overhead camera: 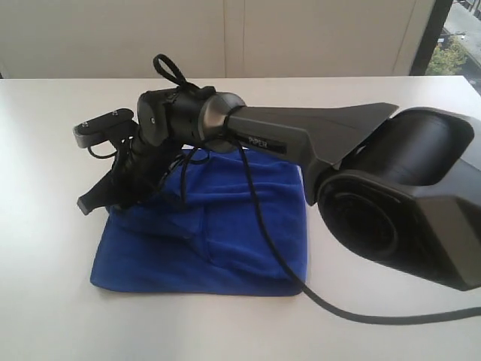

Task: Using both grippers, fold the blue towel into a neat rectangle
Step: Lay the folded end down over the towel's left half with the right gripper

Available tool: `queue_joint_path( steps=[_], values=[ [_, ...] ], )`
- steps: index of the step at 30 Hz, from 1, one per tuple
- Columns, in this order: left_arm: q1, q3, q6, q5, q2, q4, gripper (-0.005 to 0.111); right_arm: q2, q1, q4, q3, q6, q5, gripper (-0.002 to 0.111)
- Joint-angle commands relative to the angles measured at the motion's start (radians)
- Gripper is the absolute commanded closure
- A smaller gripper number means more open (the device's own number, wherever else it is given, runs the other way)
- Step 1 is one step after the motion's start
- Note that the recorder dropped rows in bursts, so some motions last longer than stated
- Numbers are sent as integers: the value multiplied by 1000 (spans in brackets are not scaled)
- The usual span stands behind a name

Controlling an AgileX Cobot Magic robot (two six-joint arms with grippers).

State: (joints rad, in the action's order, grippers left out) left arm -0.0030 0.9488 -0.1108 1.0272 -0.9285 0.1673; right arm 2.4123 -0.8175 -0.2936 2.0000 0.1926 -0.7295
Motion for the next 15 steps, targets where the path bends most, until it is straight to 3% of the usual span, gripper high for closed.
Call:
queue_joint_path(
  steps=[1, 6, 9, 15],
  values=[
    [3, -6, 2, 12, 9, 11, 107, -75, 6, -2, 5, -6, -24, 63],
    [3, -6, 2, 12, 9, 11, 107, -152, 59, -4, 5, -39, -85, 64],
    [3, -6, 2, 12, 9, 11, 107, -169, 109, -2, 3, -35, -154, 72],
    [3, -6, 2, 12, 9, 11, 107, -158, 222, -2, 3, 33, -245, 108]
  ],
)
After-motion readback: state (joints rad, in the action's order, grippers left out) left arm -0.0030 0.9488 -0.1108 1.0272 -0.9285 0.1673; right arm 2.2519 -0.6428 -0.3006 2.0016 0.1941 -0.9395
